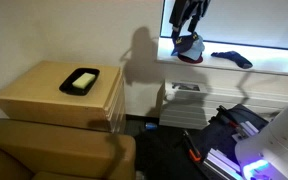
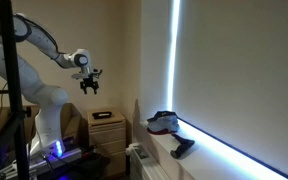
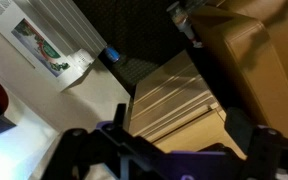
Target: Pull out the nightstand drawer
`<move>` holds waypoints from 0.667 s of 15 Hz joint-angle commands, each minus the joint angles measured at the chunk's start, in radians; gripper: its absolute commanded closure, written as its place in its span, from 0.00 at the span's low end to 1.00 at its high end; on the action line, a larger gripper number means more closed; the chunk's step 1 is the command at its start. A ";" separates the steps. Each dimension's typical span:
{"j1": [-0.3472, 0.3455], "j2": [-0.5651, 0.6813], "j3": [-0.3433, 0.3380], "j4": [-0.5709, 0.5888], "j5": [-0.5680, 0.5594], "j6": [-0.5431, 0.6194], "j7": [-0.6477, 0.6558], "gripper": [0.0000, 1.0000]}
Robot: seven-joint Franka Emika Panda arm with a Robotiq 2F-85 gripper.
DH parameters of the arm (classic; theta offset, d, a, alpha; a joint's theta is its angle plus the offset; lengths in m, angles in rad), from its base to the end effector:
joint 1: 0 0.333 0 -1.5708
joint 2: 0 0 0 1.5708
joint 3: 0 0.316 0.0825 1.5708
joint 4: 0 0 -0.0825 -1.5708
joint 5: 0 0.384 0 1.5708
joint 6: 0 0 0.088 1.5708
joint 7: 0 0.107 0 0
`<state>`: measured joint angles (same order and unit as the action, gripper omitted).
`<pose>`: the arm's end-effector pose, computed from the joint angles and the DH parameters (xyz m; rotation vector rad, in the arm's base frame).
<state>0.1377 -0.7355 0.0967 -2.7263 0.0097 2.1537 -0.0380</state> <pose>0.3288 0.0780 0.4490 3.0652 0.3821 0.2553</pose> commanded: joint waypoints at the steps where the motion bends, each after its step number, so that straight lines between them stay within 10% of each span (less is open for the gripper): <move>1: 0.002 0.000 -0.002 0.002 -0.002 -0.003 0.001 0.00; 10: 0.084 0.568 -0.084 -0.022 0.463 0.584 0.067 0.00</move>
<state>0.1730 -0.3519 0.0434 -2.7837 0.3199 2.5736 0.0354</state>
